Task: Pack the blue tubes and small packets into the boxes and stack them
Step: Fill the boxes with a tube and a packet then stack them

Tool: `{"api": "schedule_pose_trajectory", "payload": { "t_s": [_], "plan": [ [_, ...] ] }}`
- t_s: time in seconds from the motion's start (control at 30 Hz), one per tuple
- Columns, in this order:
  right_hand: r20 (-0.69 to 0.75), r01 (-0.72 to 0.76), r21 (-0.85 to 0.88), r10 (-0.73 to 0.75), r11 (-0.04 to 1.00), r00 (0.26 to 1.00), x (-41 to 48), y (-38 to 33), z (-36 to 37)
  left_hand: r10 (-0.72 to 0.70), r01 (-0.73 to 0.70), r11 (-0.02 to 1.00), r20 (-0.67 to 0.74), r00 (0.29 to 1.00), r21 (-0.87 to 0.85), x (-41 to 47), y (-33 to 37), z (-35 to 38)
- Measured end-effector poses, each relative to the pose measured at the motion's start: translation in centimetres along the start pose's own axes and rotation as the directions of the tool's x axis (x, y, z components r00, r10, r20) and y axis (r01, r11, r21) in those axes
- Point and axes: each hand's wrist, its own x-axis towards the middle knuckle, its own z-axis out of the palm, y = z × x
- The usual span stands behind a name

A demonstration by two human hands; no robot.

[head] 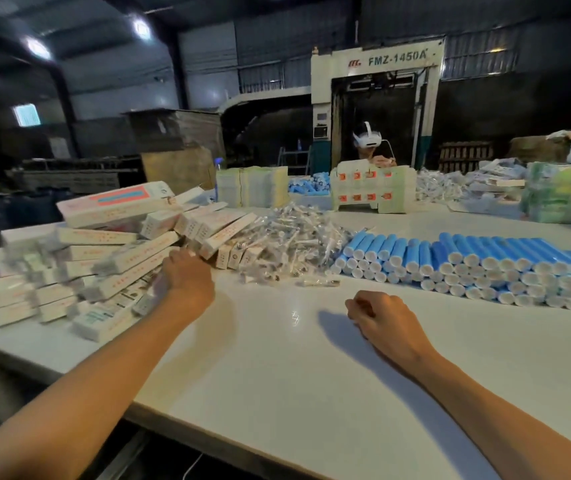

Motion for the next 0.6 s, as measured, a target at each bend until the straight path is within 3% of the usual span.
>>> {"api": "schedule_pose_trajectory", "payload": {
  "t_s": [0.13, 0.3, 0.4, 0.5, 0.6],
  "plan": [
    [0.017, 0.002, -0.011, -0.002, 1.0, 1.0, -0.1, -0.3, 0.0, 0.055, -0.05, 0.989, -0.028, 0.998, 0.139, -0.7, -1.7, 2.0],
    [0.023, 0.009, -0.009, -0.009, 1.0, 1.0, -0.3, -0.6, -0.3, 0.167, -0.161, 0.984, -0.093, 0.982, 0.07, -2.0, -2.4, 1.2],
    [0.024, 0.009, -0.011, -0.009, 1.0, 1.0, -0.3, -0.8, -0.4, 0.277, -0.288, 0.948, -0.092, 0.956, -0.134, -3.0, -1.9, 0.8],
    [0.029, 0.006, -0.014, -0.006, 1.0, 1.0, -0.4, -0.9, -0.4, 0.321, -0.322, 0.874, -0.065, 0.945, -0.364, -4.0, -0.9, 0.4],
    [0.03, -0.003, -0.005, 0.003, 1.0, 1.0, -0.5, -0.9, -0.5, 0.375, -0.322, 0.712, -0.05, 0.926, -0.624, -3.8, -0.2, 0.0]
  ]
}}
